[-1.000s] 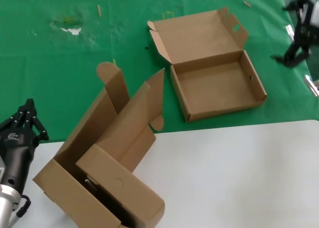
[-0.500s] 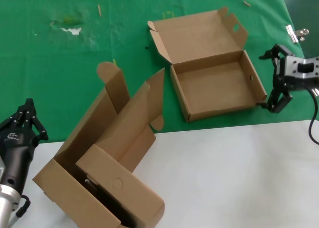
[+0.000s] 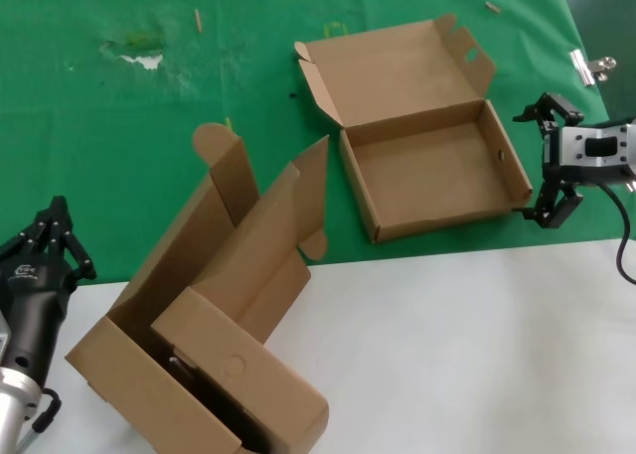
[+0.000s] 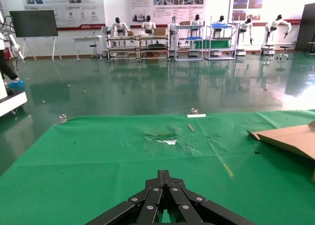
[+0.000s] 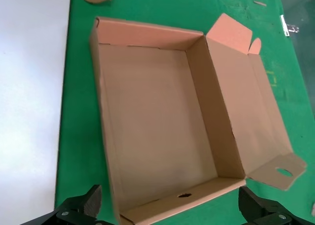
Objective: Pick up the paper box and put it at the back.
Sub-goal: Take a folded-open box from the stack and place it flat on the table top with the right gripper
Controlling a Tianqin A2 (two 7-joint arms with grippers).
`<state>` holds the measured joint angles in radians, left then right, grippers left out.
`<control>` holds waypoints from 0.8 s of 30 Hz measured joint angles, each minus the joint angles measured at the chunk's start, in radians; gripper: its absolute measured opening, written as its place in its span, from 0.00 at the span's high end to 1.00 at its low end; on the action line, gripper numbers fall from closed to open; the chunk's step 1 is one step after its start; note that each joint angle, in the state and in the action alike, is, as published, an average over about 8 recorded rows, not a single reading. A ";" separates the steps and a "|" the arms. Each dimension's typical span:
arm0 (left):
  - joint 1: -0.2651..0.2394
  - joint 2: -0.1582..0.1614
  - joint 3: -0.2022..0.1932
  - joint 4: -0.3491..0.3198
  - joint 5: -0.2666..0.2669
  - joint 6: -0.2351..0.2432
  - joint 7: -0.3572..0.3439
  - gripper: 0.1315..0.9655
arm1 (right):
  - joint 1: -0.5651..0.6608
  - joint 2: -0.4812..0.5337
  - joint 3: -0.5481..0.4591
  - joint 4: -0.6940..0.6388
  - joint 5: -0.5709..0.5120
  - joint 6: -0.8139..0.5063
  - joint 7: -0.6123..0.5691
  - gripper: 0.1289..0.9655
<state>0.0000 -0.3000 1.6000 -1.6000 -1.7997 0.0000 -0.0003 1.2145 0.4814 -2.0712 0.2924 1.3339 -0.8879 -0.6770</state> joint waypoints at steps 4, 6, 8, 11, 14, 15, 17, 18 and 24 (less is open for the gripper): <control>0.000 0.000 0.000 0.000 0.000 0.000 0.000 0.99 | -0.014 0.005 -0.001 0.028 -0.001 0.015 0.008 0.00; 0.000 0.000 0.000 0.000 0.000 0.000 0.000 0.99 | -0.019 0.007 -0.003 0.040 -0.003 0.016 0.016 0.00; 0.000 0.000 0.000 0.000 0.000 0.000 0.000 0.99 | -0.020 0.006 -0.004 0.044 -0.003 0.022 0.015 0.00; 0.000 0.000 0.000 0.000 0.000 0.000 0.000 0.99 | -0.018 -0.001 0.000 0.032 0.002 0.040 -0.005 0.00; 0.000 0.000 0.000 0.000 0.000 0.000 0.000 0.99 | -0.011 -0.017 0.011 0.001 0.013 0.067 -0.045 0.00; 0.000 0.000 0.000 0.000 0.000 0.000 0.000 0.99 | -0.007 -0.023 0.015 -0.012 0.018 0.076 -0.060 0.00; 0.000 0.000 0.000 0.000 0.000 0.000 0.000 0.99 | 0.003 -0.038 0.026 -0.045 0.029 0.099 -0.098 0.00; 0.000 0.000 0.000 0.000 0.000 0.000 0.000 0.99 | 0.008 -0.045 0.033 -0.062 0.036 0.112 -0.118 0.00; 0.000 0.000 0.000 0.000 0.000 0.000 0.000 0.99 | 0.038 -0.088 0.069 -0.159 0.072 0.183 -0.241 0.00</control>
<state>0.0000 -0.3000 1.6000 -1.6000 -1.7997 0.0000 -0.0003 1.2522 0.3931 -2.0024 0.1336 1.4055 -0.7048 -0.9183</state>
